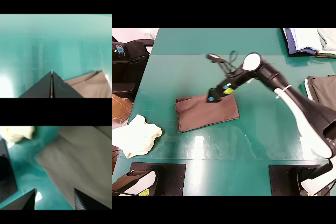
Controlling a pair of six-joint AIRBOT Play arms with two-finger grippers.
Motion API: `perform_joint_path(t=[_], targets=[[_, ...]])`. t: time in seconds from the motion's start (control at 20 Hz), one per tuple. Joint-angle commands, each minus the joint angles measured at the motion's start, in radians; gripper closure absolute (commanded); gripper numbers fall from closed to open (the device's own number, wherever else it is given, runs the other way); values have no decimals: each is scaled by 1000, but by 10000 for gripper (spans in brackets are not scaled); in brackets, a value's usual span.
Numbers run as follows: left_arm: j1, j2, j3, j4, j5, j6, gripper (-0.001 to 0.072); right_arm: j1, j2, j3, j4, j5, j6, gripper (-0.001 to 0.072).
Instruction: Fold the shirts.
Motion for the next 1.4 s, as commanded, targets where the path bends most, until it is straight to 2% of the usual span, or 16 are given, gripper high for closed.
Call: perform_joint_path(t=[0.0,0.15,0.2,0.25,0.35,0.55,0.7,0.75,0.85,0.95,1.0,1.1,1.25,1.35], targets=[[4,4,0,3,-59,35,675,-166,56,-139,-81,58,50,193],[1,3,0,-3,-73,35,675,-305,146,-365,-76,-72,90,191],[1,1,0,-13,-79,35,675,-337,161,-433,-63,-117,90,169],[1,-4,-1,-20,-83,35,675,-357,162,-479,-28,-143,90,102],[1,-10,-3,-29,-86,35,674,-369,128,-537,88,-168,88,84],[1,-10,-3,-34,-84,35,674,-288,11,-512,259,-195,24,86],[1,-10,-3,-56,-85,35,675,-192,-82,-406,292,-214,25,87],[1,-10,-3,-63,-85,35,675,-165,-114,-368,306,-214,25,109],[1,-10,-3,-87,-88,37,675,-120,-167,-290,318,-215,25,339],[1,-10,-3,-125,-103,61,675,-98,-194,-228,313,-217,24,670],[1,-10,-3,-139,-112,61,675,-97,-194,-203,308,-222,24,693],[-29,-10,-3,-141,-117,62,675,-124,-194,-146,308,-212,24,693],[-138,-10,-3,-134,-111,88,675,-216,-157,-75,306,-192,26,693],[-219,-10,-3,-132,-91,88,675,-314,-90,-64,240,-196,53,693]])
